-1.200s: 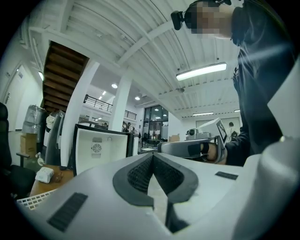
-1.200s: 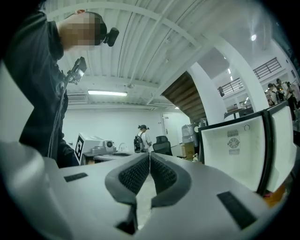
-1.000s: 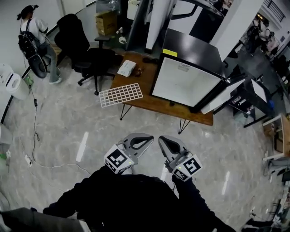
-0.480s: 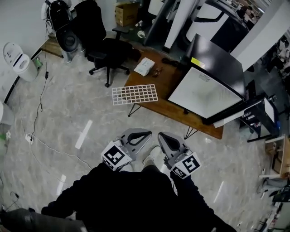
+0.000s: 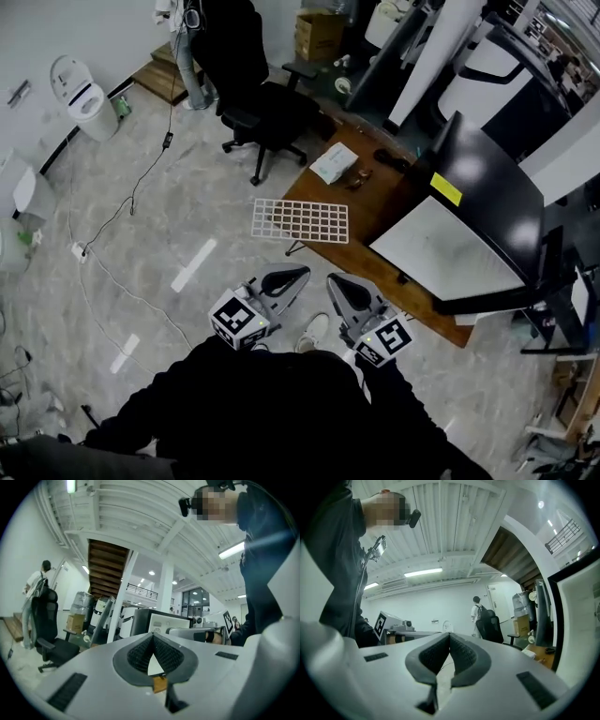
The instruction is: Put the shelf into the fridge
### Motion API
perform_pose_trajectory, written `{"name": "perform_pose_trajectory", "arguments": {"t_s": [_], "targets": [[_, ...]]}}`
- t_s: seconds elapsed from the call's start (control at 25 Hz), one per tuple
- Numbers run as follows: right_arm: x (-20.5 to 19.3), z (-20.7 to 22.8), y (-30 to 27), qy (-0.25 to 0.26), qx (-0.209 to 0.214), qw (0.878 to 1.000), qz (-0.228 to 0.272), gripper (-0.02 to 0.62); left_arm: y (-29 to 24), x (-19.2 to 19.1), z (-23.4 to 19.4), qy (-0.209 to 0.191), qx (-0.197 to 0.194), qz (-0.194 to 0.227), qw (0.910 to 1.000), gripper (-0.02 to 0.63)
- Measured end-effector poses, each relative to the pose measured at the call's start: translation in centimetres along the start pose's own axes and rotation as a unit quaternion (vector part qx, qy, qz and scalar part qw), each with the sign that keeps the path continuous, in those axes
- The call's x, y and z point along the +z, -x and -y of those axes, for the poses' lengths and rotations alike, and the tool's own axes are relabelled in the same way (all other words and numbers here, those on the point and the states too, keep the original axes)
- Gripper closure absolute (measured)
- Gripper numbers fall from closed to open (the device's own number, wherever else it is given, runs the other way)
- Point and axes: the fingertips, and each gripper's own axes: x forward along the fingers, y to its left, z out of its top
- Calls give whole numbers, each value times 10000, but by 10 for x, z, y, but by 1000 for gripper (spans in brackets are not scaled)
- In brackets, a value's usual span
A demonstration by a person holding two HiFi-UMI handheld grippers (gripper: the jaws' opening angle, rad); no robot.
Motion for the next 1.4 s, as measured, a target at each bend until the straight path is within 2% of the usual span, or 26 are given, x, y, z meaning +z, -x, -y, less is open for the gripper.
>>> {"name": "perform_pose_trajectory", "arguments": {"t_s": [0.12, 0.24, 0.44, 0.52, 0.6, 0.72, 0.92, 1.04, 1.08, 1.12, 1.24, 1.4], "targets": [[2, 30, -13, -31, 308, 9995, -37, 591, -18, -9, -35, 680, 428, 158, 9966, 601], [-3, 51, -22, -96, 654, 9977, -118, 591, -29, -24, -55, 1093, 854, 229, 9901, 601], [-21, 75, -42, -223, 1045, 9939, -267, 591, -37, -46, -88, 1616, 1490, 512, 9742, 601], [-32, 80, -54, -270, 1188, 9919, -369, 591, -34, -55, -103, 1933, 1671, 753, 9639, 601], [-41, 82, -68, -316, 1301, 9898, -478, 591, -27, -68, -120, 2426, 1799, 1058, 9474, 601], [-55, 86, -90, -301, 1381, 9880, -628, 591, -15, -95, -146, 3157, 1910, 1545, 9165, 601], [-88, 100, -134, -322, 1354, 9877, -715, 591, 5, -158, -196, 4023, 2049, 2179, 8652, 601], [-104, 109, -149, -403, 1298, 9869, -867, 591, 12, -199, -221, 4569, 2126, 2571, 8246, 601], [-110, 113, -154, -441, 1262, 9870, -898, 591, 16, -212, -230, 4668, 2190, 2653, 8147, 601], [-116, 116, -160, -510, 1217, 9870, -920, 591, 20, -225, -239, 4724, 2267, 2670, 8088, 601], [-135, 127, -172, -718, 1095, 9861, -1018, 590, 23, -264, -259, 4864, 2458, 2508, 8000, 601], [-162, 139, -184, -884, 972, 9838, -1216, 589, 25, -306, -278, 5143, 2648, 2536, 7753, 601]]}}
